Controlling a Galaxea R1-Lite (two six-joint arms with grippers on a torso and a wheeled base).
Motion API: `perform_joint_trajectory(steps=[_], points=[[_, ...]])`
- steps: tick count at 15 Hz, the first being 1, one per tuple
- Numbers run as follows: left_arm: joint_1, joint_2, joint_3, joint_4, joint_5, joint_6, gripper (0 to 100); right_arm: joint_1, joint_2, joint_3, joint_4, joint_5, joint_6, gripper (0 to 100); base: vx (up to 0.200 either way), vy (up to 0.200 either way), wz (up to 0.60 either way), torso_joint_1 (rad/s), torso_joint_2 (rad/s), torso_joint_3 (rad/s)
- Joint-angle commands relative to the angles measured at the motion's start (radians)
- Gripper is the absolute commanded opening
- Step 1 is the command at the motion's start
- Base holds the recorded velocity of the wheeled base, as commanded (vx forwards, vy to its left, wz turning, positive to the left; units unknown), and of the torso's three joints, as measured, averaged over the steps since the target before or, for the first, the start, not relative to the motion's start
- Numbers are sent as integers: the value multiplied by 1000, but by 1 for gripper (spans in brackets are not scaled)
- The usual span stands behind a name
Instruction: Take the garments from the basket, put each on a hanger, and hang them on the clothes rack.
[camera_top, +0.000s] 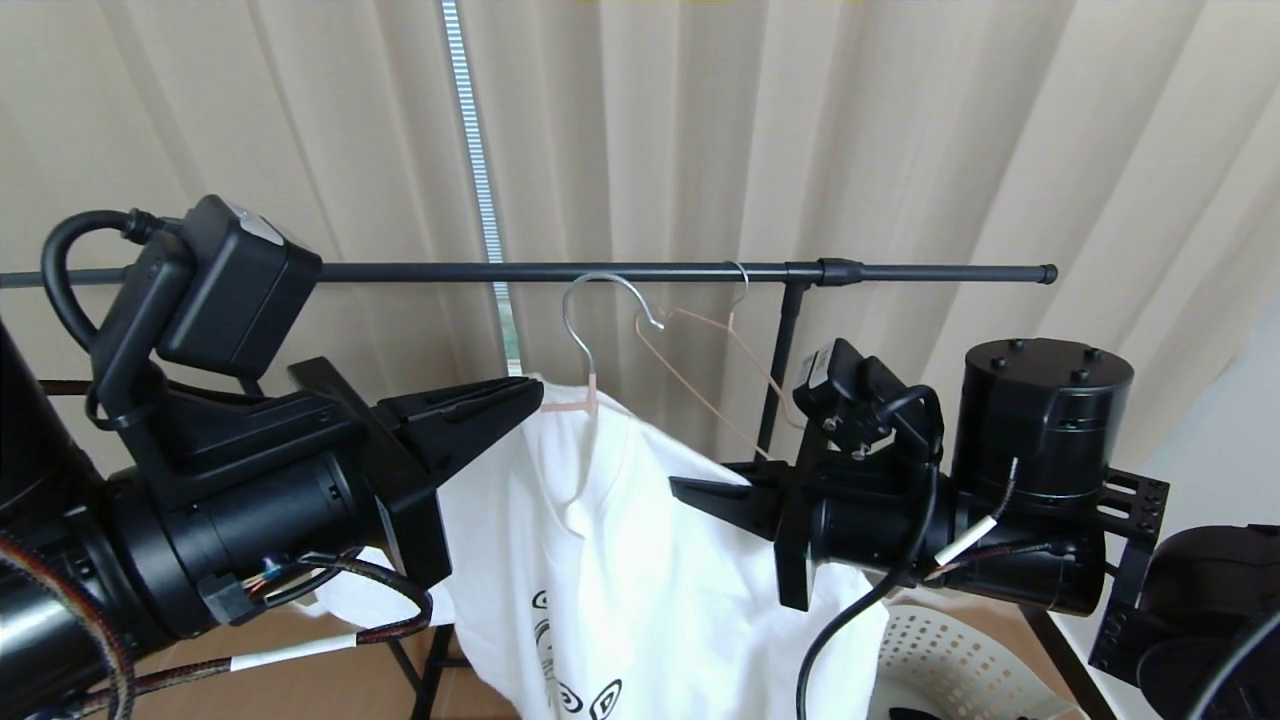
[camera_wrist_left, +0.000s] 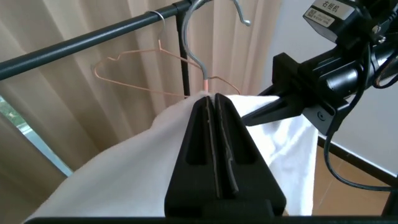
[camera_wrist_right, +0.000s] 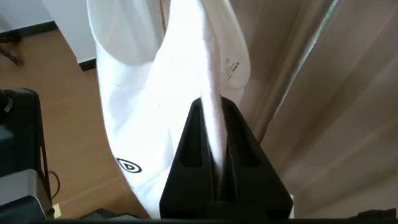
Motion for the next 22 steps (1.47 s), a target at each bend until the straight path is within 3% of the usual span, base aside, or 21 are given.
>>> perform_joint_trajectory(steps=[1,7,12,13,19,21,22], points=[[3,1,5,0,0,1,0,-5,0,3,-23,1,3,0,0,0,0,0,0,0],[40,33,-1,-1,0,9,0,-32,-13,18,-119,1,19,0,0,0,0,0,0,0],[35,67,-1,-1,0,13,0,-34,-40,26,-131,2,19,0,0,0,0,0,0,0],[35,68,-1,-1,0,13,100,-34,-42,26,-131,2,19,0,0,0,0,0,0,0],[35,-24,39,-3,0,16,100,-77,-45,23,-132,10,22,0,0,0,0,0,0,0],[49,-97,68,-3,0,12,100,-117,-54,23,-132,47,20,0,0,0,0,0,0,0],[90,-171,103,2,-3,10,100,-169,-68,28,-131,122,19,0,0,0,0,0,0,0]])
